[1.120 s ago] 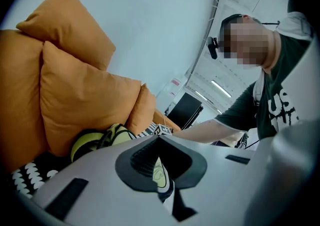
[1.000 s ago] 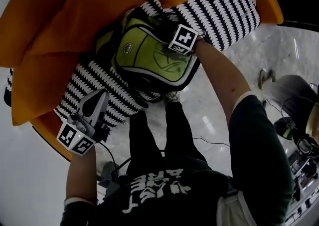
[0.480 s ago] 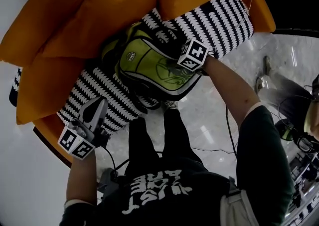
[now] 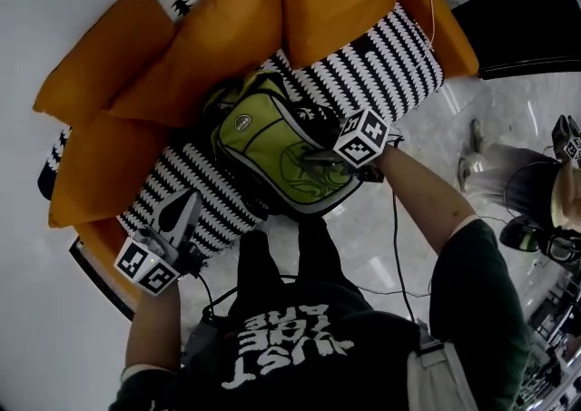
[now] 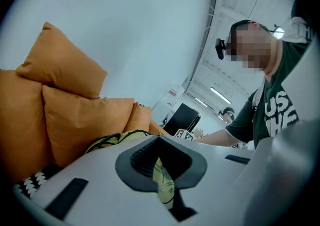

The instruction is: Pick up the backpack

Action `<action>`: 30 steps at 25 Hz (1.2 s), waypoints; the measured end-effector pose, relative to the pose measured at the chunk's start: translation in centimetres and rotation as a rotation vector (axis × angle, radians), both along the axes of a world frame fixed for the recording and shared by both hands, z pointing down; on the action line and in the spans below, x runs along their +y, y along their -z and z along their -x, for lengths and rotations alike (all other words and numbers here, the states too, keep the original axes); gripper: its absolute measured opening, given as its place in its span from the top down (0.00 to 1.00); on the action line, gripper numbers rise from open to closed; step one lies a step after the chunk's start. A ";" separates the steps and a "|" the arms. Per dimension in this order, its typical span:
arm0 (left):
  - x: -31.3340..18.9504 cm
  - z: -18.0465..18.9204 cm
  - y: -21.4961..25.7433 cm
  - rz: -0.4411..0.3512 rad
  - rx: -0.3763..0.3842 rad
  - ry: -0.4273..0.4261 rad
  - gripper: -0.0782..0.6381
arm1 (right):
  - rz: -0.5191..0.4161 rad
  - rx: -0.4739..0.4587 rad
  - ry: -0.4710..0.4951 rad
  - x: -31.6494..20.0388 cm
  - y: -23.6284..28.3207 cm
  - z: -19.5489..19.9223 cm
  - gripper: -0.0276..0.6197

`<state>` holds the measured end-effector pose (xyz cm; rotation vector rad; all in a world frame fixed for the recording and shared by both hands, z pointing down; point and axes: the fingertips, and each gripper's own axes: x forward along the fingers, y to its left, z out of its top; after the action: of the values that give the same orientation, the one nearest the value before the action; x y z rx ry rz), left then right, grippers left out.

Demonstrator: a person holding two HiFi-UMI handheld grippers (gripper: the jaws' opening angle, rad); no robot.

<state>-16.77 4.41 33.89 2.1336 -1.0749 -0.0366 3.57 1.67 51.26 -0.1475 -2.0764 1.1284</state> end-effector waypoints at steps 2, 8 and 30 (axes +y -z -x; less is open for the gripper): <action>0.2 0.1 1.4 -0.025 -0.003 0.002 0.88 | 0.005 -0.041 -0.051 0.1 2.5 0.4 0.89; 1.7 0.8 6.6 -0.101 -0.002 0.016 0.88 | -0.016 -0.159 -0.179 1.0 11.0 1.5 0.89; 0.1 2.2 35.8 -0.513 -0.013 0.109 0.88 | -0.526 -0.572 -0.666 -8.2 54.2 -3.4 0.89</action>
<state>-18.92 4.52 -1.92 2.5201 -1.2929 -0.3885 6.94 -6.51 -2.98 0.5805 -2.9928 0.9068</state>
